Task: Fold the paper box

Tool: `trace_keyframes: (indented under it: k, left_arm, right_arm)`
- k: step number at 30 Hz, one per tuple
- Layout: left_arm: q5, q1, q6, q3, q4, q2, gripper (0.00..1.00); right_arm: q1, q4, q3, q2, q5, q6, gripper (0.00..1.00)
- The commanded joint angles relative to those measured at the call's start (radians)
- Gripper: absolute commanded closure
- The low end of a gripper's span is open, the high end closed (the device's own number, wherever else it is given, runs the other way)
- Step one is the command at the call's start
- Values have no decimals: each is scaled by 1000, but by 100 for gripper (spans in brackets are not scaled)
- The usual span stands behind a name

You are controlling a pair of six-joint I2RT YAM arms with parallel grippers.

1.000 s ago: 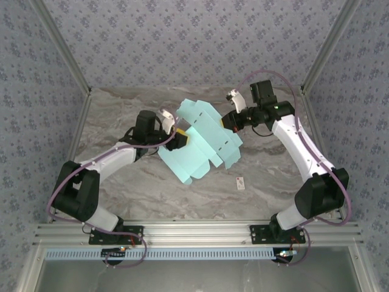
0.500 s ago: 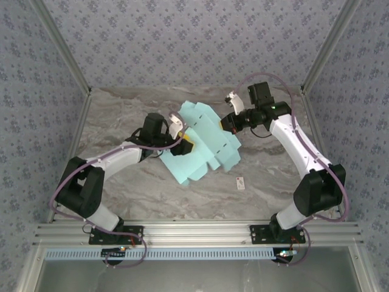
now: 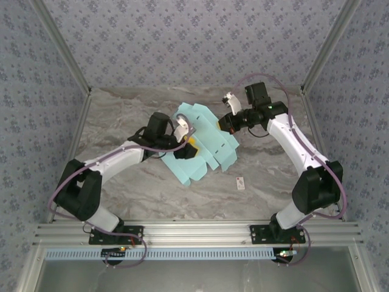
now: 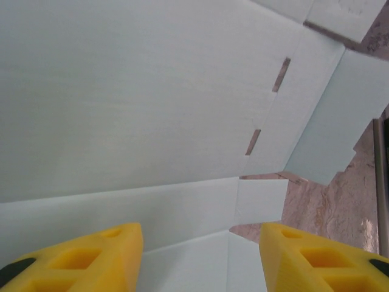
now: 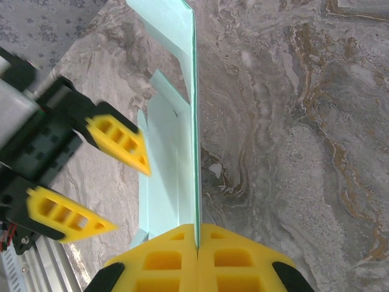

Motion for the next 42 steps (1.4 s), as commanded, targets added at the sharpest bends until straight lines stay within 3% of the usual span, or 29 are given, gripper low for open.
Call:
trace_keyframes:
  k: [1, 5, 13, 26, 29, 35, 42]
  left_arm:
    - [-62, 63, -95, -33, 55, -111, 46]
    - [-82, 139, -189, -32, 62, -118, 43]
    - [-138, 146, -176, 36, -6, -29, 42]
    - [53, 140, -179, 36, 30, 24, 49]
    - [-2, 138, -175, 26, 29, 7, 50]
    - [-259, 133, -166, -16, 67, -53, 45]
    - [-301, 123, -150, -14, 78, -24, 43]
  right_arm:
    - [1, -30, 8, -14, 7, -25, 97]
    - [3, -29, 11, -7, -1, -25, 97]
    - [9, -29, 24, 7, -6, -24, 97]
    - [12, -24, 29, 23, -6, -20, 97]
    - [12, -24, 27, 23, -6, -20, 97]
    - [13, -24, 24, 21, -6, -21, 97]
    - [14, -20, 18, 25, -7, -19, 97]
